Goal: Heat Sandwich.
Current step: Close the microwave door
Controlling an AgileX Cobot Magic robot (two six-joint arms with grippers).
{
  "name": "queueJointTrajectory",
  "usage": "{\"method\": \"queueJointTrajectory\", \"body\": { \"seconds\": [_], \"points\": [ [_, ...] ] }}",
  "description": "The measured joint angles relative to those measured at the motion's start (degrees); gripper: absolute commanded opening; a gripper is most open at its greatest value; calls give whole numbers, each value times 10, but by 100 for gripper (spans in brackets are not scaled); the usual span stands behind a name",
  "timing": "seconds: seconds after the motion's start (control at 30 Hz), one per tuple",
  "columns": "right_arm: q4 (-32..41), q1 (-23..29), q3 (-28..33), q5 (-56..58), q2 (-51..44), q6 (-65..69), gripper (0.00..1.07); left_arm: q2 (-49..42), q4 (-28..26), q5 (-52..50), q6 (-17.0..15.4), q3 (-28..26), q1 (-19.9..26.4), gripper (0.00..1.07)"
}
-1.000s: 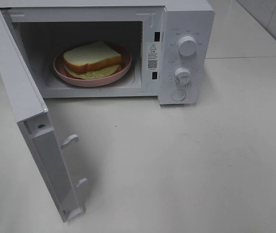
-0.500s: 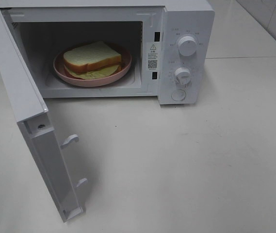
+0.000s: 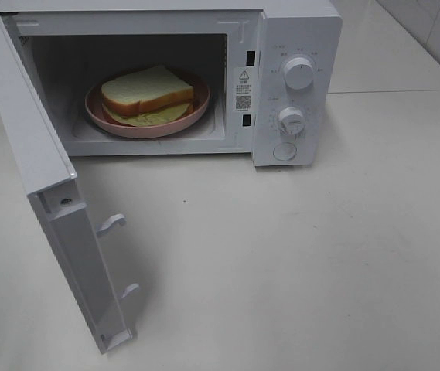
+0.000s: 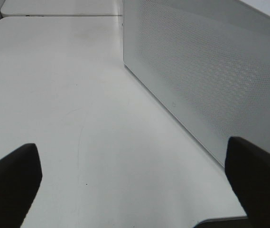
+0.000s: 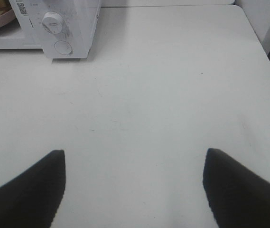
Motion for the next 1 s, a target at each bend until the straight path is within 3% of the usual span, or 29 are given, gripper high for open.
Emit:
{"method": "queueJointTrajectory", "body": {
  "seconds": [1.0],
  "points": [
    [1,0,0,0,0,0,76,0,0,0,0,0,0,102]
  ]
}}
